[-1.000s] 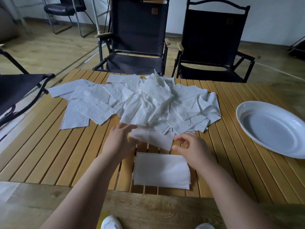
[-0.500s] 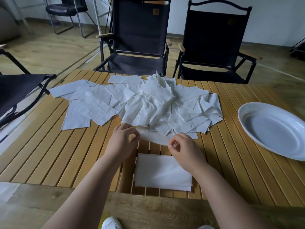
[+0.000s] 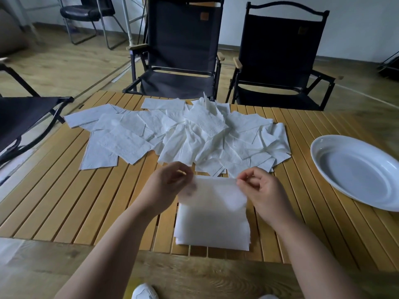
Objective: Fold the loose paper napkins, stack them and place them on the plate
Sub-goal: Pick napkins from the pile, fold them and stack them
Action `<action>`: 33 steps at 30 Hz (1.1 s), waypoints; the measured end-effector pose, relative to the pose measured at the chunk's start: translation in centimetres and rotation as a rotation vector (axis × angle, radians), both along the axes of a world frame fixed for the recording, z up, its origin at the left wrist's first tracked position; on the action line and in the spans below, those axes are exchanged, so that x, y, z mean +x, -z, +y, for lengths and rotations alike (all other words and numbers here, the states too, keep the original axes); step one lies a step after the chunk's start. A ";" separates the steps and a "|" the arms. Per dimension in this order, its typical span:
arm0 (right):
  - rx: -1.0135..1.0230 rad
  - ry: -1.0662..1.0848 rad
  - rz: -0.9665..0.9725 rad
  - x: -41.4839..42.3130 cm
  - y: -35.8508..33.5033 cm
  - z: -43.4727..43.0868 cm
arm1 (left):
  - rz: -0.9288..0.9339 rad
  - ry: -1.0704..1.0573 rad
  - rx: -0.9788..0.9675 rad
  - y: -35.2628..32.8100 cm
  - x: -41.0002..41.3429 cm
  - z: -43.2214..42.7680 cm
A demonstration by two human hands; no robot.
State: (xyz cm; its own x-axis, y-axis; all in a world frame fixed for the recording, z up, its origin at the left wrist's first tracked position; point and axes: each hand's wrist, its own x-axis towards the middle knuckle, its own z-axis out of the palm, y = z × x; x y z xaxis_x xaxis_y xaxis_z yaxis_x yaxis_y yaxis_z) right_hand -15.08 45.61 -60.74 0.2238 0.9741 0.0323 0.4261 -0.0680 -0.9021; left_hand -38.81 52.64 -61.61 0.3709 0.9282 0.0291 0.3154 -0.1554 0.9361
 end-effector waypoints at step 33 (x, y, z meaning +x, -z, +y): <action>-0.498 -0.128 -0.378 1.1 2.0 -0.3 | 0.536 0.169 -0.266 2.0 -0.6 0.8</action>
State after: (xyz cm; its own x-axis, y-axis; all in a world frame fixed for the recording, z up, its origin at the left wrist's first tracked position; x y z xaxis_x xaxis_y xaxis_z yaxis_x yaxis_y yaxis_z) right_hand -14.00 45.31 -62.78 0.1664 0.9112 -0.3769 0.7416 -0.3675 -0.5612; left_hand -39.40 53.45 -63.59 0.4127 0.8050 -0.4263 0.7436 -0.0275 0.6680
